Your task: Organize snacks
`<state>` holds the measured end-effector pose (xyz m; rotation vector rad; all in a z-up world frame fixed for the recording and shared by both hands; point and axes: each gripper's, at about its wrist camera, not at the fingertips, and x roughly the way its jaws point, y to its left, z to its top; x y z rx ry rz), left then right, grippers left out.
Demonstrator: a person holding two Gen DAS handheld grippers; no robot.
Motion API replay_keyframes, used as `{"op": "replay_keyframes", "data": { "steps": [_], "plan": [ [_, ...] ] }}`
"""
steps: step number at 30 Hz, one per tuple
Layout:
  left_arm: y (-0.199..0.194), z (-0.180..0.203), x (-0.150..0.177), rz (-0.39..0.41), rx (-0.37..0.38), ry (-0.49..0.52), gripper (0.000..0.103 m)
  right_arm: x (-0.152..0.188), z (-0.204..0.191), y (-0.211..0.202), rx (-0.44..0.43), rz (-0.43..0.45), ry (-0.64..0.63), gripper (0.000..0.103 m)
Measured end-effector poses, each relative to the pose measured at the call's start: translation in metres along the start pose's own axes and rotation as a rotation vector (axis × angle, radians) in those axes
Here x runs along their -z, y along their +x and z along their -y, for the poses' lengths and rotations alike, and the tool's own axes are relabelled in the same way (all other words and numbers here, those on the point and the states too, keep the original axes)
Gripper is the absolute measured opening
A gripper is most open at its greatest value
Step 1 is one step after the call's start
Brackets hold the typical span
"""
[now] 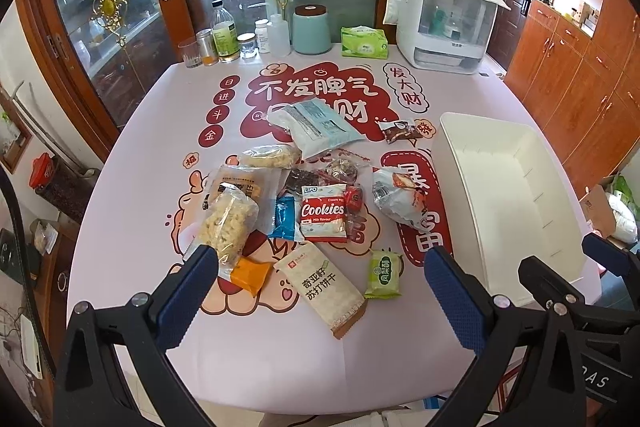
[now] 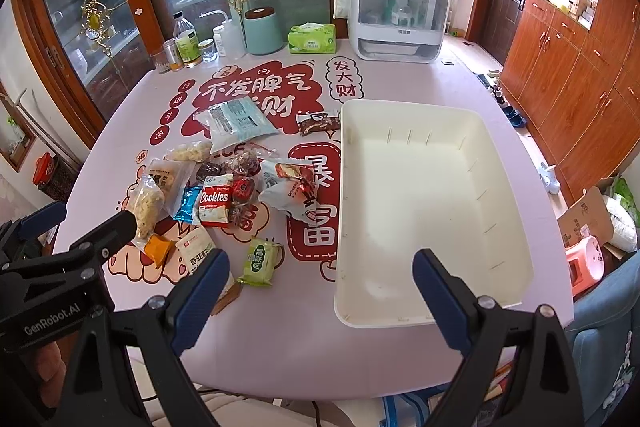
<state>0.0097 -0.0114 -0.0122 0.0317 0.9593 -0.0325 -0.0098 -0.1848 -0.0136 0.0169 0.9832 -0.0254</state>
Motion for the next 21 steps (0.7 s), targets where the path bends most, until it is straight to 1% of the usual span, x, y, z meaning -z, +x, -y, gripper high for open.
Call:
{"op": "replay_keyframes", "data": {
  "steps": [21],
  "plan": [
    [0.0033, 0.0045, 0.0061, -0.007, 0.003, 0.007, 0.102, -0.0004, 0.0068, 0.0037, -0.005, -0.008, 0.007, 0.094]
  ]
}}
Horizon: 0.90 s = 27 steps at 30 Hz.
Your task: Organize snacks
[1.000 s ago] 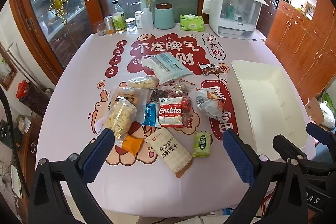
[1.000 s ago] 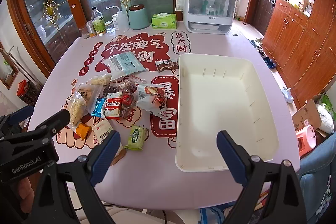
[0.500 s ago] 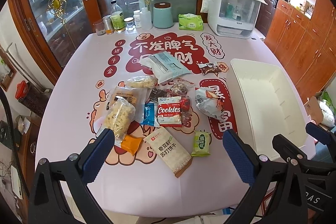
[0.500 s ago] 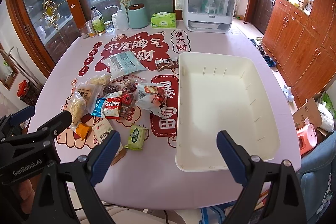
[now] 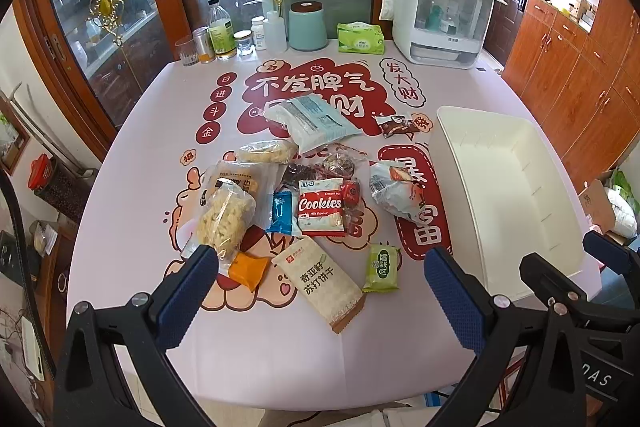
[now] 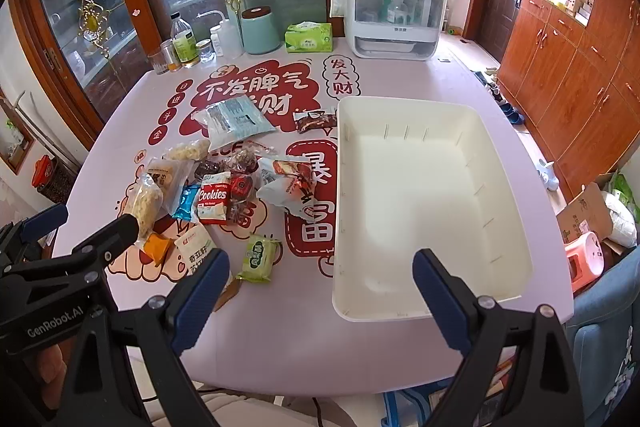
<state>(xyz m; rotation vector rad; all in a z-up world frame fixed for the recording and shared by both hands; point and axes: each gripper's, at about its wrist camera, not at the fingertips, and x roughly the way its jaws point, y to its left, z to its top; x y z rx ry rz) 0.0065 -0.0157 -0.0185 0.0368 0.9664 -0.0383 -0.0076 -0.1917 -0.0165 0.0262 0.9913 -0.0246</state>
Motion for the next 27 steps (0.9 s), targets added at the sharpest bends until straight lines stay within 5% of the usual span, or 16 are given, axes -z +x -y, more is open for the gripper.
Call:
{"op": "replay_keyframes", "data": {
  "steps": [17, 27],
  "plan": [
    [0.000, -0.003, 0.003, -0.001, -0.005, -0.001, 0.102, 0.000, -0.002, 0.000, 0.000, 0.000, 0.000, 0.094],
    [-0.003, -0.042, -0.005, -0.028, -0.049, -0.022, 0.102, -0.004, -0.026, 0.007, -0.023, -0.020, -0.013, 0.094]
  ]
}}
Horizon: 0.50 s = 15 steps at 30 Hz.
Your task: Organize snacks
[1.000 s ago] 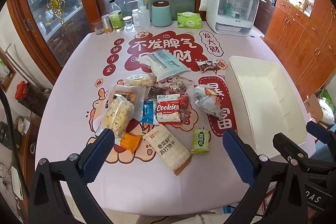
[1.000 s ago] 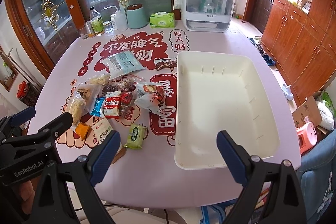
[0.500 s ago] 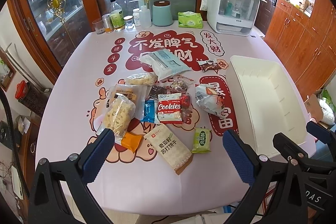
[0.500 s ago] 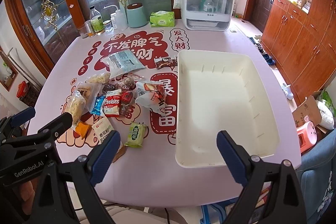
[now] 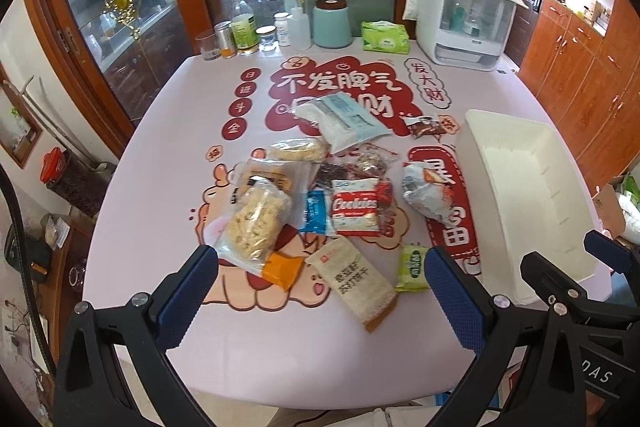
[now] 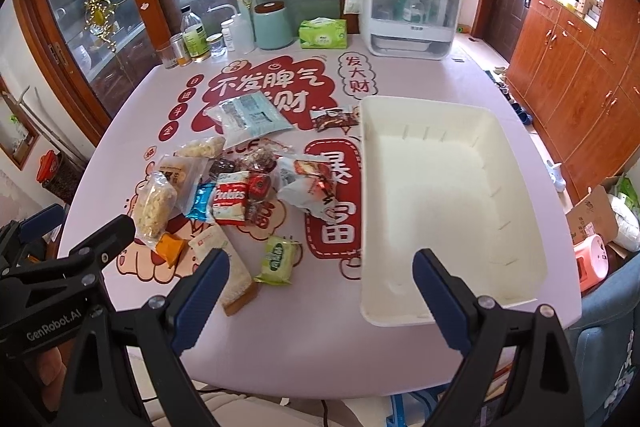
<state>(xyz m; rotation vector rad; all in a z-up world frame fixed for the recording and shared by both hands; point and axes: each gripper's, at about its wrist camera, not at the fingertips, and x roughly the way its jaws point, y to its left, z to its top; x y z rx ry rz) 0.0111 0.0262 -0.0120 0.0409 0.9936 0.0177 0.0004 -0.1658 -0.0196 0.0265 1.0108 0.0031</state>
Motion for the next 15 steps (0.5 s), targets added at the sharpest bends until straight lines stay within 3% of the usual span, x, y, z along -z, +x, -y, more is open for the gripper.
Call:
{"op": "replay_keyframes", "data": {
  "steps": [15],
  "plan": [
    [0.019, -0.070, -0.019, -0.062, -0.033, -0.027, 0.102, -0.019, -0.069, 0.021, -0.057, -0.059, -0.033, 0.094]
  ]
}}
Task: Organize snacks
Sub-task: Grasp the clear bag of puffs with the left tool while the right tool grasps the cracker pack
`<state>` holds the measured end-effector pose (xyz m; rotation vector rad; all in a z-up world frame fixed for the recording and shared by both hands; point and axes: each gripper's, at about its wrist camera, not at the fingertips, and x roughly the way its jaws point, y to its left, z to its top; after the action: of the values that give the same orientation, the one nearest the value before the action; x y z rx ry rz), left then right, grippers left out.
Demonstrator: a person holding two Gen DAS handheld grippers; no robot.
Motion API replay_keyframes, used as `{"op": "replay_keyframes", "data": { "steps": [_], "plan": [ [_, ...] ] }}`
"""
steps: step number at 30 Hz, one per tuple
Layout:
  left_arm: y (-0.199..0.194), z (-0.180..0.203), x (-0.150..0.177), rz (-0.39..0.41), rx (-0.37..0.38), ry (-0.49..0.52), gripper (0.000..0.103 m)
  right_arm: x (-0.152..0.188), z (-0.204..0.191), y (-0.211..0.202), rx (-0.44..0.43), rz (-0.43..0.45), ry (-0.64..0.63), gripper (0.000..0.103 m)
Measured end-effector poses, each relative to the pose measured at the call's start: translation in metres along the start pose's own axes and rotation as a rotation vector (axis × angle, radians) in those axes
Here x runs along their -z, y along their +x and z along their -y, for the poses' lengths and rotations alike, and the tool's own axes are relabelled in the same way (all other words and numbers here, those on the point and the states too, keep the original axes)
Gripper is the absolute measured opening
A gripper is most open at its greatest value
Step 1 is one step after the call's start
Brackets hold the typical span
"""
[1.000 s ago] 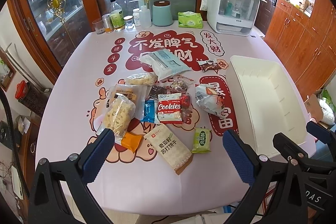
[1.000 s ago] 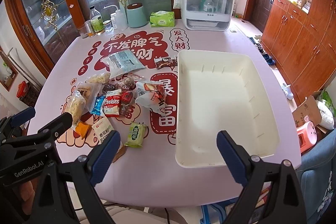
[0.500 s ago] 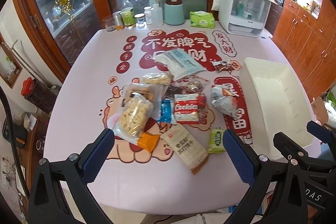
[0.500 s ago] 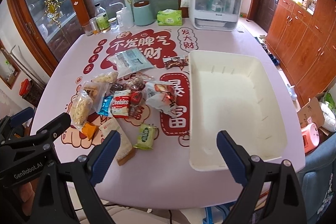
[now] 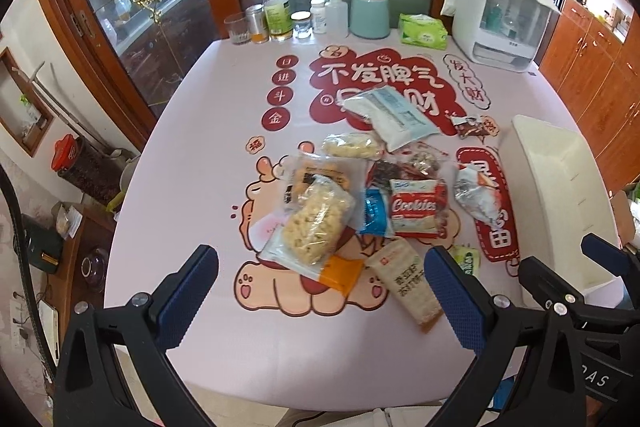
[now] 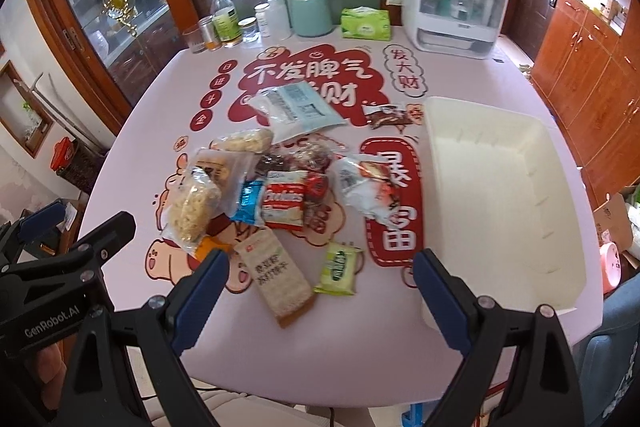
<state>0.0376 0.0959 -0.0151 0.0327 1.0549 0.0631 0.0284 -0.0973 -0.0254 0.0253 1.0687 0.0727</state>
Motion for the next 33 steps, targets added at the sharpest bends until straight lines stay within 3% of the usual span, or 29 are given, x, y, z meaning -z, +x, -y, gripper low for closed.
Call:
{"op": "replay_keyframes", "data": {
  "steps": [9, 14, 18, 26, 28, 29, 33],
  "plan": [
    [0.037, -0.045, -0.003, -0.098, 0.019, -0.028, 0.102, -0.002, -0.021, 0.035, 0.003, -0.094, 0.005, 0.094],
    [0.065, -0.068, 0.001, -0.129, -0.027, 0.029, 0.102, 0.005, -0.024, 0.065, 0.048, -0.148, -0.027, 0.094],
    [0.090, -0.077, 0.006, -0.161, -0.004, 0.062, 0.102, 0.014, -0.022, 0.091, 0.051, -0.199, -0.051, 0.093],
    [0.149, -0.053, 0.008, -0.222, 0.055, 0.171, 0.102, 0.039, -0.027, 0.141, -0.033, -0.315, -0.044, 0.081],
    [0.163, -0.046, 0.004, -0.237, 0.069, 0.192, 0.102, 0.042, -0.032, 0.151, -0.028, -0.325, -0.062, 0.079],
    [0.168, -0.042, 0.002, -0.242, 0.076, 0.200, 0.102, 0.043, -0.034, 0.154, 0.020, -0.311, -0.056, 0.079],
    [0.193, -0.030, -0.008, -0.272, 0.109, 0.216, 0.102, 0.045, -0.045, 0.170, 0.027, -0.312, -0.099, 0.078]
  ]
}}
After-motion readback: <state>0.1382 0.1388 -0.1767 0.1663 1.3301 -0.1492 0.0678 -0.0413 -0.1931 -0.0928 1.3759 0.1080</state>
